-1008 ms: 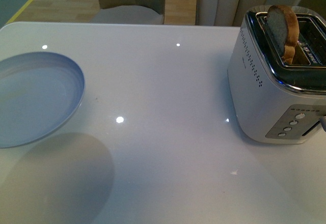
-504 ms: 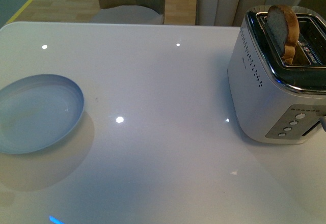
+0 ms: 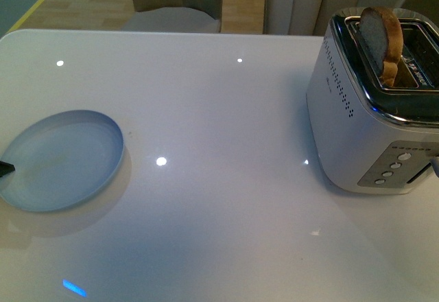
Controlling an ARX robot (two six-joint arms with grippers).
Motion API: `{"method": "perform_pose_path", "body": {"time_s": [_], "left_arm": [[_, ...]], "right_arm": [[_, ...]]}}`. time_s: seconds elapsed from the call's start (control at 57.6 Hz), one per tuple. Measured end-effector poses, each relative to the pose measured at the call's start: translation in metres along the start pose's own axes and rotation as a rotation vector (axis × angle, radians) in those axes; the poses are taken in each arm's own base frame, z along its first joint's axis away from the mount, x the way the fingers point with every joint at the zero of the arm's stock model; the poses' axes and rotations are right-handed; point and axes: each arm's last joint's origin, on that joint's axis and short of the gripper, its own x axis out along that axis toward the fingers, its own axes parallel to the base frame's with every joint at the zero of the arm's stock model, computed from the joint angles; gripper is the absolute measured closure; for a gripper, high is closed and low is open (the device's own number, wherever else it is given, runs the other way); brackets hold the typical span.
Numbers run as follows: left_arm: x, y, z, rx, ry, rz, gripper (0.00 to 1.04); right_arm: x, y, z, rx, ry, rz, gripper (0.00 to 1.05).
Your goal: Left arm holds plate, right arm toasts bread
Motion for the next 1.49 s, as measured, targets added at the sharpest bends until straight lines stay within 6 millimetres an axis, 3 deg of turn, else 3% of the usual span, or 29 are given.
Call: {"method": "perform_pose_path", "body": {"time_s": [0.122,0.504,0.747,0.886,1.042,1.303,1.494], "left_arm": [[0.0,-0.001,0.0,0.0,0.002,0.002,1.02],[-0.008,-0.012,0.008,0.012,-0.017,0.017,0.44],[-0.054,-0.045,0.035,0.055,-0.124,0.0,0.06],[-0.098,-0.077,0.048,0.085,-0.217,-0.04,0.07],[-0.141,-0.109,0.045,0.097,-0.299,-0.076,0.07],[-0.21,-0.165,-0.001,0.084,-0.417,-0.145,0.07],[-0.234,-0.186,-0.036,0.067,-0.458,-0.176,0.07]], "right_arm": [[0.0,0.0,0.0,0.0,0.0,0.0,0.09],[0.0,0.0,0.0,0.0,0.0,0.0,0.09],[0.0,0.0,0.0,0.0,0.0,0.0,0.09],[0.0,0.0,0.0,0.0,0.0,0.0,0.09],[0.0,0.0,0.0,0.0,0.0,0.0,0.09],[0.0,0.0,0.0,0.0,0.0,0.0,0.09],[0.0,0.0,0.0,0.0,0.0,0.0,0.09]]}}
